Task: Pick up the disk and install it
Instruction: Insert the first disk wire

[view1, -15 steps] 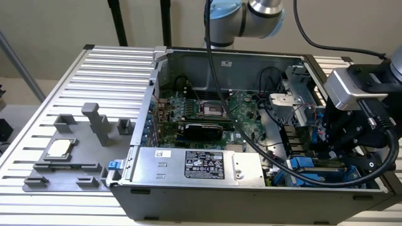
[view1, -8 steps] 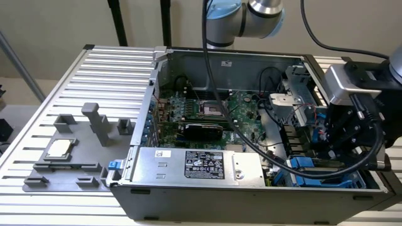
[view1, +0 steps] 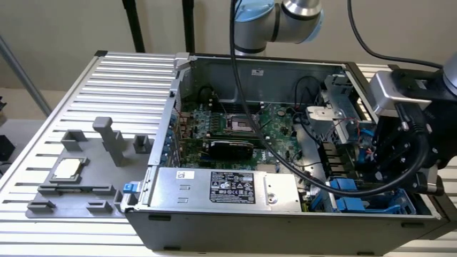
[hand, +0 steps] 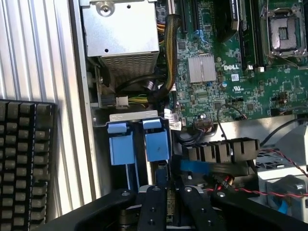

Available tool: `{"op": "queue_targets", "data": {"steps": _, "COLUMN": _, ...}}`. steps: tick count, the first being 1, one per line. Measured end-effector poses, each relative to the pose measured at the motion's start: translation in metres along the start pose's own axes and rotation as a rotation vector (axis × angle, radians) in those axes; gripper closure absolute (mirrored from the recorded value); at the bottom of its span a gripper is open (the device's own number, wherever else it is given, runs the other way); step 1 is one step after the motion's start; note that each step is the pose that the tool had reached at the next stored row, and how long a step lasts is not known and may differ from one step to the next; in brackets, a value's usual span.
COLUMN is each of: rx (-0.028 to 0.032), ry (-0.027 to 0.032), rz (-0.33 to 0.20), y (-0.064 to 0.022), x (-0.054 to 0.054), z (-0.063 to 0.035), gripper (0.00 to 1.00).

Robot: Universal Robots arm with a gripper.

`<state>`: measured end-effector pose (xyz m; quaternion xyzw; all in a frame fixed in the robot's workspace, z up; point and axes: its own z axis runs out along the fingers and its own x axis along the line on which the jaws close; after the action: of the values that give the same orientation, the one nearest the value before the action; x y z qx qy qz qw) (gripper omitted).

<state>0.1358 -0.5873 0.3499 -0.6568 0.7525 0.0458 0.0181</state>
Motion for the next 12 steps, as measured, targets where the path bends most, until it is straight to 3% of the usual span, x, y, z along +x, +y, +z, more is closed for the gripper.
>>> {"op": "queue_targets", "data": {"steps": 3, "rx": 0.0022, "ry": 0.0084, "rz": 0.007, "y": -0.0047, "x": -0.0020, "z": 0.0007, "gripper": 0.84}}
{"op": "queue_targets", "data": {"steps": 9, "rx": 0.0082, "ry": 0.0362, "rz": 0.025, "y": -0.0087, "x": -0.0042, "z": 0.0021, "gripper": 0.84}}
{"op": "queue_targets", "data": {"steps": 12, "rx": 0.0092, "ry": 0.0383, "rz": 0.033, "y": -0.0086, "x": -0.0054, "z": 0.0028, "gripper": 0.84}}
